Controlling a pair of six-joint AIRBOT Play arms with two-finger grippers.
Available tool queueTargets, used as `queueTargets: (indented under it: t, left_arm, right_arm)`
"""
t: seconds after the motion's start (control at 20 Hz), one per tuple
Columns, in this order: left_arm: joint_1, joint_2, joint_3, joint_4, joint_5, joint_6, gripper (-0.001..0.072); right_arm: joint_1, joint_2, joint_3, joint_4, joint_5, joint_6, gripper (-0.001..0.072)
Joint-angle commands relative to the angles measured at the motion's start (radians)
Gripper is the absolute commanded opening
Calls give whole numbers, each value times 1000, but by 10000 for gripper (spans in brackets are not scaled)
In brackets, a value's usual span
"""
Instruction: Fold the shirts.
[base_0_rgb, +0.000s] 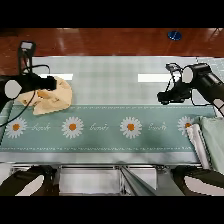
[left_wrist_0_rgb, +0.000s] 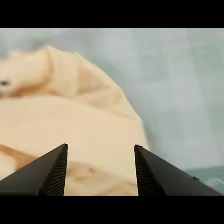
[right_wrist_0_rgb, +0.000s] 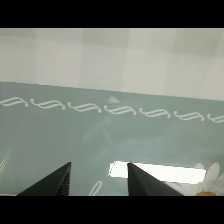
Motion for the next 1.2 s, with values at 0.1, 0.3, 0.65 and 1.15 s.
queueTargets:
  t: [0.1, 0.3, 0.65, 1.15]
  left_arm:
    - [222, -27, 18, 154, 179, -79, 508]
    - [374, -124, 18, 60, 93, -131, 506]
    - [379, -427, 104, -235, -157, 8, 506]
    - [342, -619, 446, -442, -526, 103, 17]
  right_arm:
    - [16, 0, 0, 54, 0, 0, 409]
    - [81, 0, 0, 51, -42, 31, 409]
    - [116, 0, 0, 19, -81, 95, 409]
    - [116, 32, 0, 8, -70, 107, 409]
